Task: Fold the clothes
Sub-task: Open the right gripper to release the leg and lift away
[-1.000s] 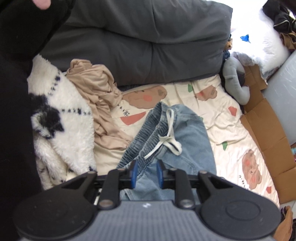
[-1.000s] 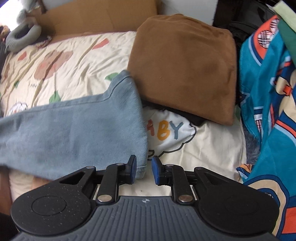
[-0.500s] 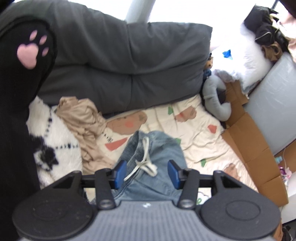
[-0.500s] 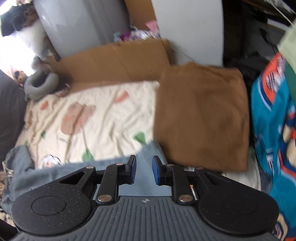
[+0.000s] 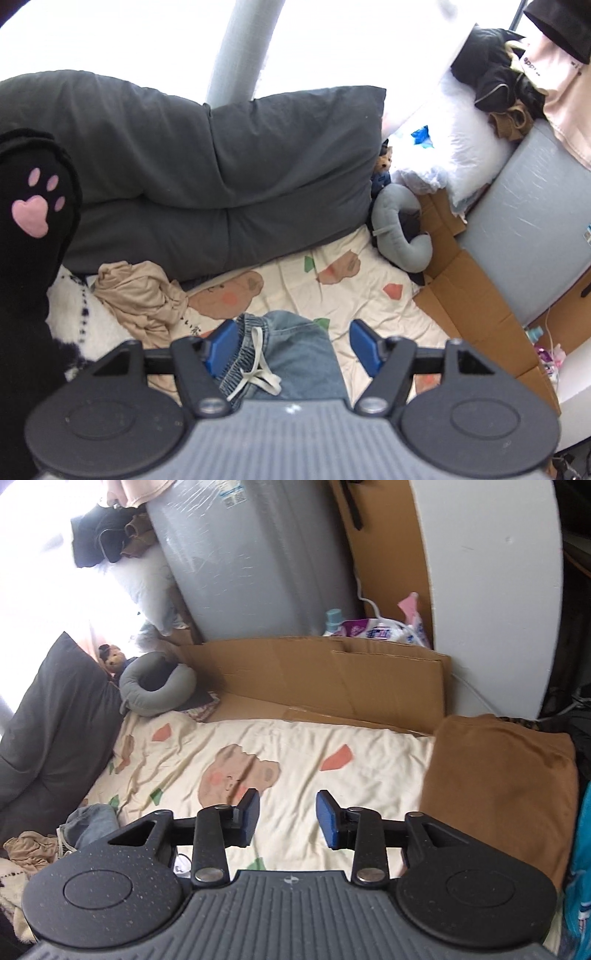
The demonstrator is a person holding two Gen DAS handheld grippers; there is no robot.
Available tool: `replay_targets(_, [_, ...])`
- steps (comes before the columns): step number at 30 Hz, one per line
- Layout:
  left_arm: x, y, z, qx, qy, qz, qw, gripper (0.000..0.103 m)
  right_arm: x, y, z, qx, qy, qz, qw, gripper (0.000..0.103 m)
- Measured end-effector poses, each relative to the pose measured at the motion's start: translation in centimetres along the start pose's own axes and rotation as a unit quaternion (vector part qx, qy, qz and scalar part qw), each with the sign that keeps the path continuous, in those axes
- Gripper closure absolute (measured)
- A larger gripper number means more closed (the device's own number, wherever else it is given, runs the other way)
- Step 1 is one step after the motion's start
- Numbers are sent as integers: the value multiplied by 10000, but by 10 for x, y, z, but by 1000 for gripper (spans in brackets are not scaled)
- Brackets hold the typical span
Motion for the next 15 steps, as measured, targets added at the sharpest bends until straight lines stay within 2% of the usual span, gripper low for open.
replay_targets(5, [4,24,-7,-161,205,-129,9996,33,-24,37,-13,-185,-50,250,9995,59])
replay_targets(10, [-3,49,-18,-313,151,2,9994,33,-47,74,-28,-362,-183,373,9985,56])
replay_targets(15, [-6,78,-34,-411,259,-61,9988,33,-69,110,-43,-470,-362,757,9954,56])
Point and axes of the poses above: each gripper's, at about its wrist camera, not at the fingertips, and y roughly the way its jaws point, x to its right, z to its top, the point moved 2 cm from there along y, roughly the way its jaws point, and after that the axes turned 10 degrees about x, right-handed, at the moved point
